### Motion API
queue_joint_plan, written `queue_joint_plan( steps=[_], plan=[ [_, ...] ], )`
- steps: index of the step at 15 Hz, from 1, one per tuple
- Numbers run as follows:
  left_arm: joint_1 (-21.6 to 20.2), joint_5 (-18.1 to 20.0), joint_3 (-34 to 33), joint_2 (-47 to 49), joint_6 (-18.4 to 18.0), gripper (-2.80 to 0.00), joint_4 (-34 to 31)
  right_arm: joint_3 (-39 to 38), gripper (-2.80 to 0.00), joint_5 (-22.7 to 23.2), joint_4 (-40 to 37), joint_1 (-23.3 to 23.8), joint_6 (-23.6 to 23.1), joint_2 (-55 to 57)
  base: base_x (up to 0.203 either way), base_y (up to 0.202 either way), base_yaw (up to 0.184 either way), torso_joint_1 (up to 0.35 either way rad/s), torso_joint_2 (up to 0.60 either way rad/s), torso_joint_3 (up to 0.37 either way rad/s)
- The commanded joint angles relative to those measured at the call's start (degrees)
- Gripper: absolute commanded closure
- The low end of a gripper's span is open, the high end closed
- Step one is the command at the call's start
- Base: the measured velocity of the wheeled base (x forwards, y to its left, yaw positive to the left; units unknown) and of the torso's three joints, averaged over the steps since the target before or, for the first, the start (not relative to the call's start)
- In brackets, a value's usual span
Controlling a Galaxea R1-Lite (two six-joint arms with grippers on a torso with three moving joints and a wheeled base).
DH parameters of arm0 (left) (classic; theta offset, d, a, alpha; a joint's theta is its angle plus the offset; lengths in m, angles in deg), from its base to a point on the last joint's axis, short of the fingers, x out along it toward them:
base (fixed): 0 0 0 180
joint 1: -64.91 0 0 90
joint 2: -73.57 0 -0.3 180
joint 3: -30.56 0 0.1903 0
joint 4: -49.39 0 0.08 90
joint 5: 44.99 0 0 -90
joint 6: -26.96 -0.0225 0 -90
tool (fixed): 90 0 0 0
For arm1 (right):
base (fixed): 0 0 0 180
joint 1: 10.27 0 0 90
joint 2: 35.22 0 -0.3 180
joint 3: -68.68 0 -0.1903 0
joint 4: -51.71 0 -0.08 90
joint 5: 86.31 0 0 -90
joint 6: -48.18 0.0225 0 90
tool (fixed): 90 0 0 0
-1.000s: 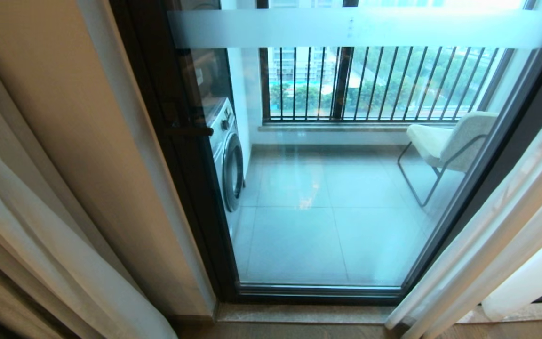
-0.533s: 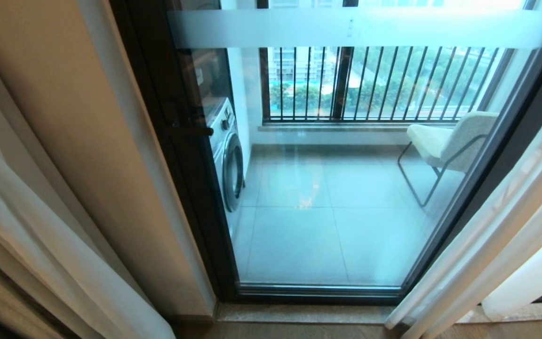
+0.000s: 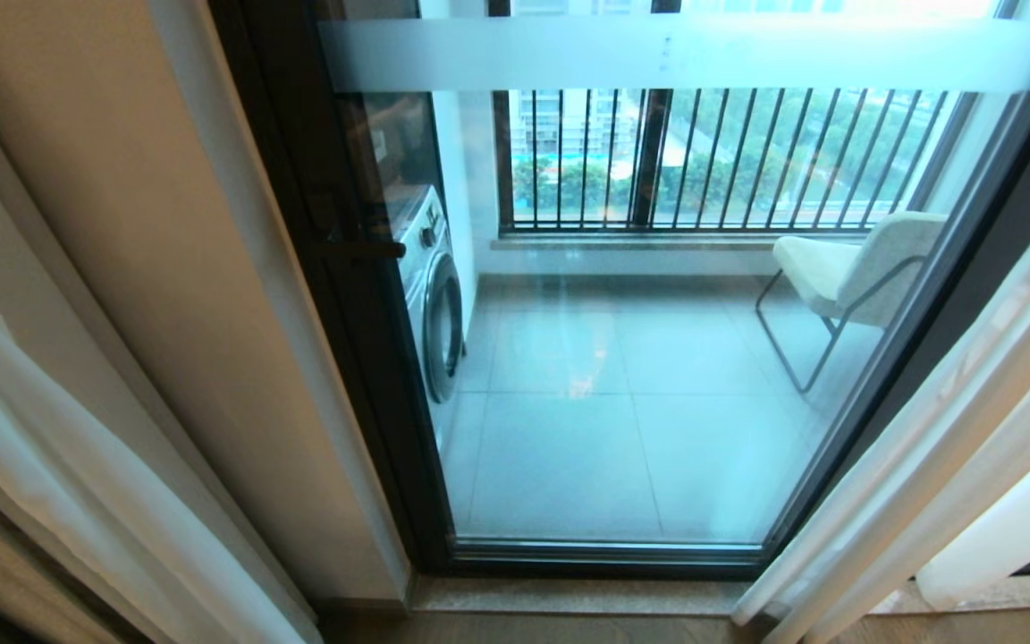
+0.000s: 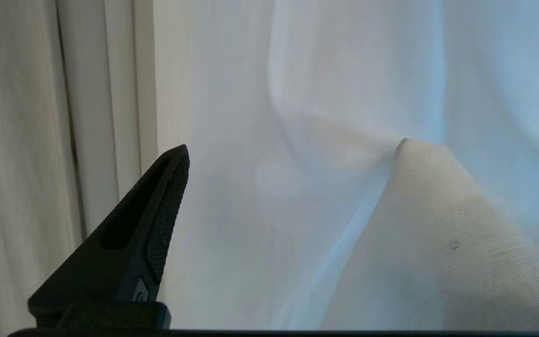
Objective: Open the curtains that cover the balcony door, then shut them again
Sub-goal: Pull the inner curtains open on both sides
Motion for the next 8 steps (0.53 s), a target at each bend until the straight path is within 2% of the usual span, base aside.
queue_joint_plan(
  steps=[1, 8],
  plan=[
    [0.0, 0.6, -5.5, -5.4, 0.1, -2.80, 0.3, 0.0, 0.00, 0.0, 0.1, 0.0, 0.0, 0.0, 0.000, 0.000, 0.000, 0.000, 0.00, 0.000],
    [-0.1, 1.9, -16.0, -13.9, 0.3, -2.80, -0.1, 0.0, 0.00, 0.0, 0.1, 0.0, 0.0, 0.0, 0.000, 0.000, 0.000, 0.000, 0.00, 0.000]
  ],
)
